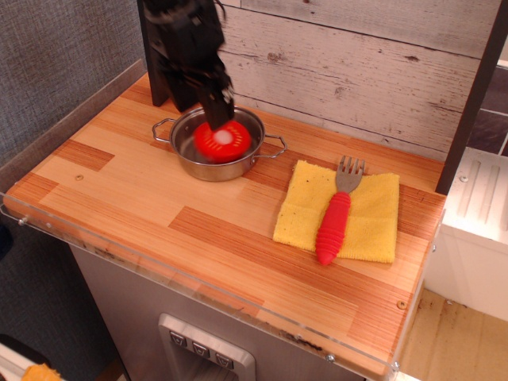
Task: Put the red tomato in the silver pot
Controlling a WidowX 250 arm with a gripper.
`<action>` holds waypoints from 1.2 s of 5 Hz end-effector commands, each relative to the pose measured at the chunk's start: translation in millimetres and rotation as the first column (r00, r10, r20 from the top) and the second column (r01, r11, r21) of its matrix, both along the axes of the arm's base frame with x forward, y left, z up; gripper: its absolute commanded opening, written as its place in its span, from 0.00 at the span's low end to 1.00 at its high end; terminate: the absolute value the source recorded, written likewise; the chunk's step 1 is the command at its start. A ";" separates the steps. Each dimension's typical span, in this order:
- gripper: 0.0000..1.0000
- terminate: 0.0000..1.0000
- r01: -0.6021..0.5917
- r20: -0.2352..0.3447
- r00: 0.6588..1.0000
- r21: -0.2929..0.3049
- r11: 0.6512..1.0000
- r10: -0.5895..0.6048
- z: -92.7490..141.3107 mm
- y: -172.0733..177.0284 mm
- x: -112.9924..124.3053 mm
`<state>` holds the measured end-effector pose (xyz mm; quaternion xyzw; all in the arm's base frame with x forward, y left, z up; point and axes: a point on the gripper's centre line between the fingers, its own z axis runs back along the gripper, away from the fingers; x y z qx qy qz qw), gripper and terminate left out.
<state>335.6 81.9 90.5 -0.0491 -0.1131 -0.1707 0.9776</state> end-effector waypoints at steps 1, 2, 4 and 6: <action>1.00 0.00 -0.066 -0.162 0.984 0.091 0.994 0.080 7.8 8.7 -69.9; 1.00 0.00 -0.127 -0.207 0.966 0.141 0.982 0.155 -7.9 2.9 -87.9; 1.00 0.00 -0.200 -0.170 0.959 0.162 0.966 0.227 -12.0 -0.7 -97.6; 1.00 1.00 -0.200 -0.170 0.959 0.162 0.966 0.227 -12.0 -0.7 -97.6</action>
